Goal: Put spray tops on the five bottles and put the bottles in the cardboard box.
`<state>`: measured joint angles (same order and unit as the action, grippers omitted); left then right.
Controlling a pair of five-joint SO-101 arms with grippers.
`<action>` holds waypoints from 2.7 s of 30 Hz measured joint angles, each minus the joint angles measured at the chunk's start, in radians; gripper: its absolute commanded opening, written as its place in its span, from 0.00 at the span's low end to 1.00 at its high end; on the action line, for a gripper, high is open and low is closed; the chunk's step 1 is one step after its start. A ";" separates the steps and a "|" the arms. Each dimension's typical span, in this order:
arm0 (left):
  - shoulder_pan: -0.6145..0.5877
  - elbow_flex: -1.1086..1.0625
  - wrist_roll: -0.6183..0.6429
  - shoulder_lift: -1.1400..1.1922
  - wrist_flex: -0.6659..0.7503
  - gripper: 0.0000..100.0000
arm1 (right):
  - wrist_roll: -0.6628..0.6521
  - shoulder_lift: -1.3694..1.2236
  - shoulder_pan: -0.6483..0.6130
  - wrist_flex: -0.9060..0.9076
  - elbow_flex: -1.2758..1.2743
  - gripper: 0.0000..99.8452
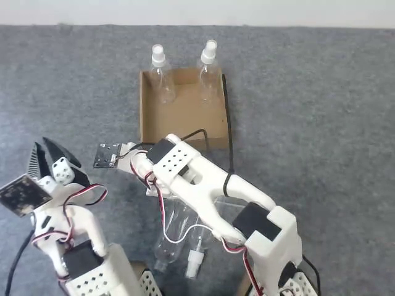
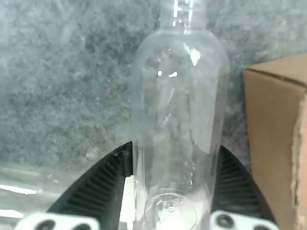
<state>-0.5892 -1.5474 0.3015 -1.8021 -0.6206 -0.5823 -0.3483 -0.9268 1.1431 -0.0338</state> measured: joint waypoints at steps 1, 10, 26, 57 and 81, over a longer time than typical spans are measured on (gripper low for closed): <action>0.000 0.000 0.000 0.000 0.000 0.05 | 0.000 0.006 0.000 0.009 0.000 0.20; 0.000 0.000 0.000 0.000 0.000 0.05 | 0.040 0.072 0.000 0.078 0.000 0.20; 0.000 -0.003 0.000 0.000 0.000 0.06 | 0.081 0.258 0.000 0.233 -0.046 0.21; 0.000 -0.046 0.000 0.000 0.055 0.06 | 0.084 0.872 0.371 0.598 -0.199 0.21; 0.000 -0.046 0.000 0.000 0.055 0.06 | -0.078 1.155 0.832 0.275 -0.948 0.21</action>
<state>-0.5892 -1.5934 0.3015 -1.8021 -0.5654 -0.6605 0.8071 -0.0951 1.4177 -0.9820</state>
